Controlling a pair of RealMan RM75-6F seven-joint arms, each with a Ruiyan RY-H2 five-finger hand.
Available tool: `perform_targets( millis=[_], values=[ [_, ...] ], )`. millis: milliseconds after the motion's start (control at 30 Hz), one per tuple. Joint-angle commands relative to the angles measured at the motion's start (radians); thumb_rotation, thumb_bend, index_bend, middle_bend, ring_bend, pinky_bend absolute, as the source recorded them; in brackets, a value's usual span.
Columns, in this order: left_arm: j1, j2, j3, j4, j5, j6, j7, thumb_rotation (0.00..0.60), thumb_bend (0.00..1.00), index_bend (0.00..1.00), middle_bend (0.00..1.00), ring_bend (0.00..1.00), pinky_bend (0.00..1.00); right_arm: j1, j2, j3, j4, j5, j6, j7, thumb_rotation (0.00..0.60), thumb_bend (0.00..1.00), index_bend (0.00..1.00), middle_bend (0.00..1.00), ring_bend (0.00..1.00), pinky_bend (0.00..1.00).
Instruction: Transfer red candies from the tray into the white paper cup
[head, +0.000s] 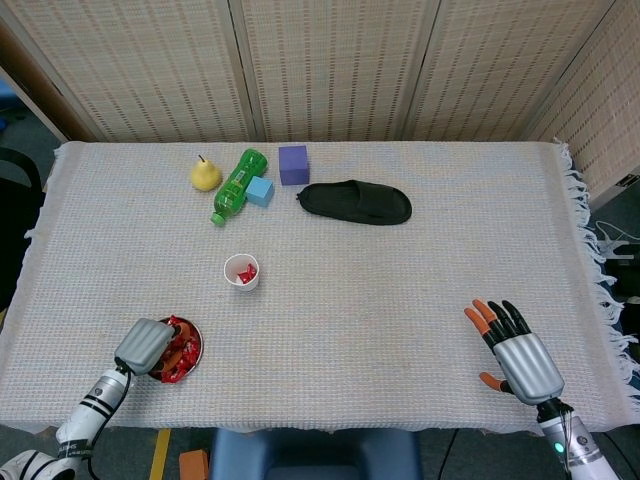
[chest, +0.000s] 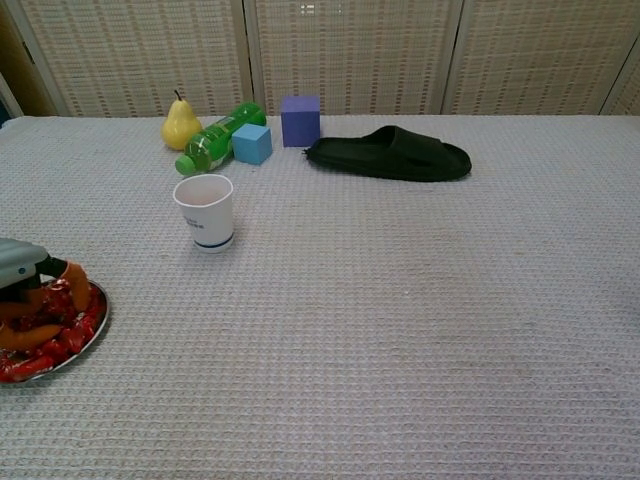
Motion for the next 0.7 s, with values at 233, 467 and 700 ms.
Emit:
perform_targets(
  millis=[233, 467, 700],
  values=[
    [0.0, 0.003, -0.002, 0.008, -0.008, -0.025, -0.009, 0.6, 0.44, 0.48, 1.0, 1.0, 1.0, -0.001, 0.0, -0.001, 0.0, -0.002, 0.003, -0.001, 0.6, 0.0, 0.0, 0.0, 0.0, 0.0],
    [0.005, 0.006, -0.004, 0.009, 0.006, -0.013, -0.026, 0.6, 0.52, 0.53, 1.0, 1.0, 1.0, -0.001, -0.001, -0.001, 0.0, -0.002, 0.001, -0.003, 0.6, 0.0, 0.0, 0.0, 0.0, 0.0],
    [0.015, 0.026, -0.01, -0.018, 0.029, 0.028, -0.021, 0.6, 0.59, 0.55, 1.0, 1.0, 1.0, -0.001, 0.0, -0.001, -0.001, -0.002, 0.002, -0.002, 0.6, 0.0, 0.0, 0.0, 0.0, 0.0]
  ],
)
